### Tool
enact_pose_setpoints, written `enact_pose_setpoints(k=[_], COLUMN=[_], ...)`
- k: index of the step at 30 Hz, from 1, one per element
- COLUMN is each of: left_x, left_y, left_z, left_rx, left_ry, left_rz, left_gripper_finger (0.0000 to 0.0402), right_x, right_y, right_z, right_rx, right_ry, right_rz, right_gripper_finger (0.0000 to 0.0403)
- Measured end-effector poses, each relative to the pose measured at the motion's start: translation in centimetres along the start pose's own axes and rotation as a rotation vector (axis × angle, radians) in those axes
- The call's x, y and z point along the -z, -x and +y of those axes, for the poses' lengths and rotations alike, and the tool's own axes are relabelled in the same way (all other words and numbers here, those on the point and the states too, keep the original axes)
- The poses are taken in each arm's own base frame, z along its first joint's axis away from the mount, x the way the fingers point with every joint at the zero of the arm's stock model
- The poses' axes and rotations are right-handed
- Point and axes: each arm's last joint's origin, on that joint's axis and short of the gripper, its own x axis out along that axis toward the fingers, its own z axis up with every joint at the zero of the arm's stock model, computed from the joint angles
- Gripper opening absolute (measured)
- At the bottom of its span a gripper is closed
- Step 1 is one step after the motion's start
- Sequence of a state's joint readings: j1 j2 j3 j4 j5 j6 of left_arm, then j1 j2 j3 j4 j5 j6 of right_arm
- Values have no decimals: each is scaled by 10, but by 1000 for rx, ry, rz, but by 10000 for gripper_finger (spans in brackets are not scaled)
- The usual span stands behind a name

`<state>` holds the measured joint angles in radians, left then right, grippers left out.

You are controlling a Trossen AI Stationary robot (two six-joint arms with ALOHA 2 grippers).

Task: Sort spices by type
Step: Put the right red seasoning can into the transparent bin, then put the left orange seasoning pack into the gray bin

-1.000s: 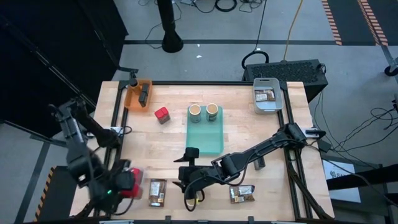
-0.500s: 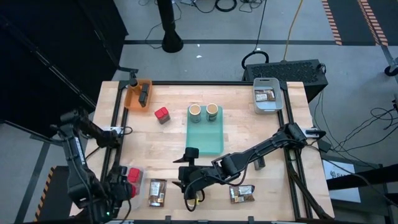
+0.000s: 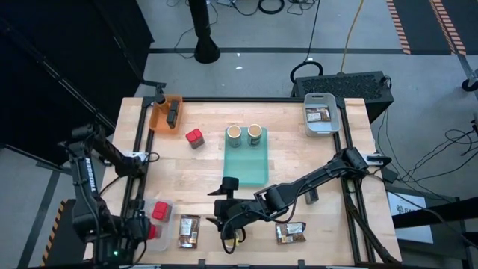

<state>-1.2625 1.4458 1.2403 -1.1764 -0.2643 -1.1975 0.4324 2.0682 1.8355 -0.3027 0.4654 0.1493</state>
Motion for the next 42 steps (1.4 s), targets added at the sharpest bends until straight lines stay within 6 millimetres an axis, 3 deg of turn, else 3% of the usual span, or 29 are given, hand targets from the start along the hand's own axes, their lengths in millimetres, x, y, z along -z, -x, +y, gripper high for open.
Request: enact_pose_setpoints(k=[21,31,36,42], left_x=[11,8,8,8], left_y=[-56,-57,-57,-57], left_z=[5,4,4,4], left_rx=[64,89,87,94], left_ry=[47,63,62,62], left_rz=[-5,-16,-14,7], left_gripper_finger=[217,220,277,288], right_x=[0,0,1,1], right_y=[0,0,0,0], right_z=[0,-1,-1,-1], right_rx=[1,1,2,2], right_ry=[4,5,6,8], right_rz=[2,3,6,9], right_gripper_finger=[341,341,341,341])
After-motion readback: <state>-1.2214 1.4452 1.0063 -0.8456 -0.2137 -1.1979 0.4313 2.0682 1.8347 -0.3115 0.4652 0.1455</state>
